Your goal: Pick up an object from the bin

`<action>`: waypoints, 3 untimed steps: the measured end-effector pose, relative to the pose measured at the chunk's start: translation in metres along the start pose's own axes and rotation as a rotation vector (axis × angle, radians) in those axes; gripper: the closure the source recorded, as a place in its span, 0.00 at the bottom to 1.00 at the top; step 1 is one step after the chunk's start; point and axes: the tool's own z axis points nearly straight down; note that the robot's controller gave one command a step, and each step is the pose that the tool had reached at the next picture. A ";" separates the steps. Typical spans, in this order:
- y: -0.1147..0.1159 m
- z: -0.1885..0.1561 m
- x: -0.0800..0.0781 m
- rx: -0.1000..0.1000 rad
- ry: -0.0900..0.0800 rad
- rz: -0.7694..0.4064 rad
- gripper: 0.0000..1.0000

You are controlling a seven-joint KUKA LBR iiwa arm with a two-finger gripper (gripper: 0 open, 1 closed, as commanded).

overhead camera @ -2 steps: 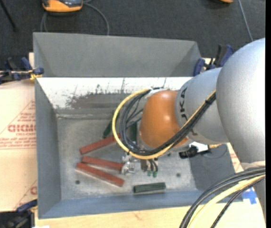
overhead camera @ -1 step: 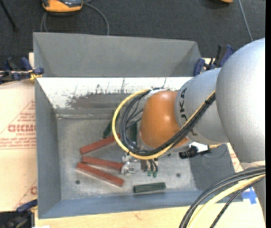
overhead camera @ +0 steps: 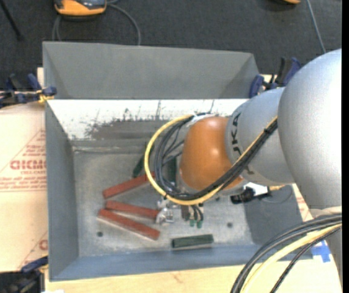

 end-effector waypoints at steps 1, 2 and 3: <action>0.000 0.000 0.000 0.000 0.000 -0.001 1.00; 0.000 0.000 0.000 0.000 0.000 -0.002 1.00; 0.000 0.000 0.000 0.000 0.000 -0.002 1.00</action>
Offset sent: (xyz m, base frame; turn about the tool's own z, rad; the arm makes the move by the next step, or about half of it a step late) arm 0.0000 0.0000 0.0000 0.0000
